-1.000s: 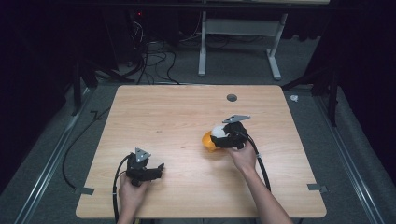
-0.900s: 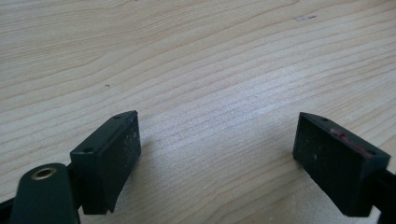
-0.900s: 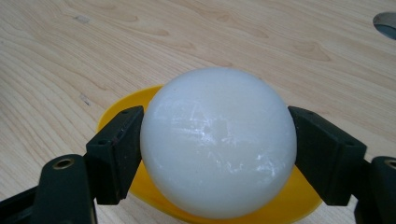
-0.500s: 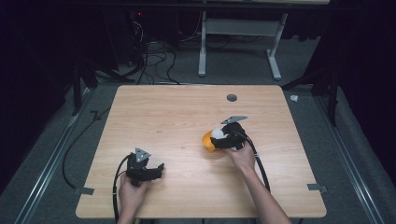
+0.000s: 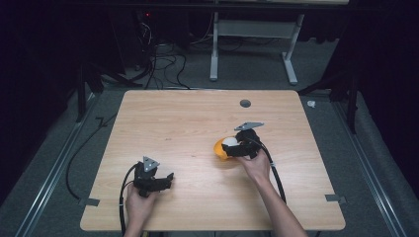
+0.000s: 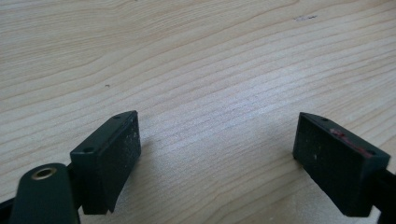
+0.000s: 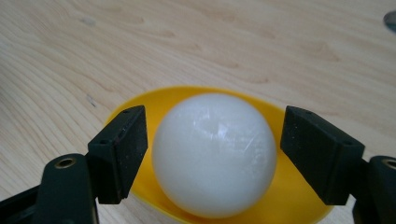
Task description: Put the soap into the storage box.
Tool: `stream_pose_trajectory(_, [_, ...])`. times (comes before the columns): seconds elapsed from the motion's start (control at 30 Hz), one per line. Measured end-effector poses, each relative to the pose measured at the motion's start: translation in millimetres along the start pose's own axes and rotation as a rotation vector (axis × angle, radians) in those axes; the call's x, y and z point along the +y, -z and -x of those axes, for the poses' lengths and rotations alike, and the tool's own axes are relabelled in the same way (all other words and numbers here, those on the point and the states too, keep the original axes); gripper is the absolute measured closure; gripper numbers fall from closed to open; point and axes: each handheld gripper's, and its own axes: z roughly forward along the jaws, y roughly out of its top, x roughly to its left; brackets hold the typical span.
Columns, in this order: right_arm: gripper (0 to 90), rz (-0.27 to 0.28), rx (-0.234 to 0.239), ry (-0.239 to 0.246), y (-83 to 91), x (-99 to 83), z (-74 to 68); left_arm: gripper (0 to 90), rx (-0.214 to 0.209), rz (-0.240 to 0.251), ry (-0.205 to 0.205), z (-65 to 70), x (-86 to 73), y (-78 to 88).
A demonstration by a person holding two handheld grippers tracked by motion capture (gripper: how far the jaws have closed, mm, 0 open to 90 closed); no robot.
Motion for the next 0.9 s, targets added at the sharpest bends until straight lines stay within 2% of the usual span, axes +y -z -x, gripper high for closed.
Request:
stream_pose_trajectory(0.57, [25.5,0.093,0.011,-0.009,30.8,1.6,4.3,15.4,0.000,0.000,0.001,0.1,0.0,0.0])
stream_pose_trajectory(0.9, [25.7,0.131,0.014,-0.009,46.3,-0.3,8.1,15.5,0.000,0.000,0.000,0.1,0.0,0.0])
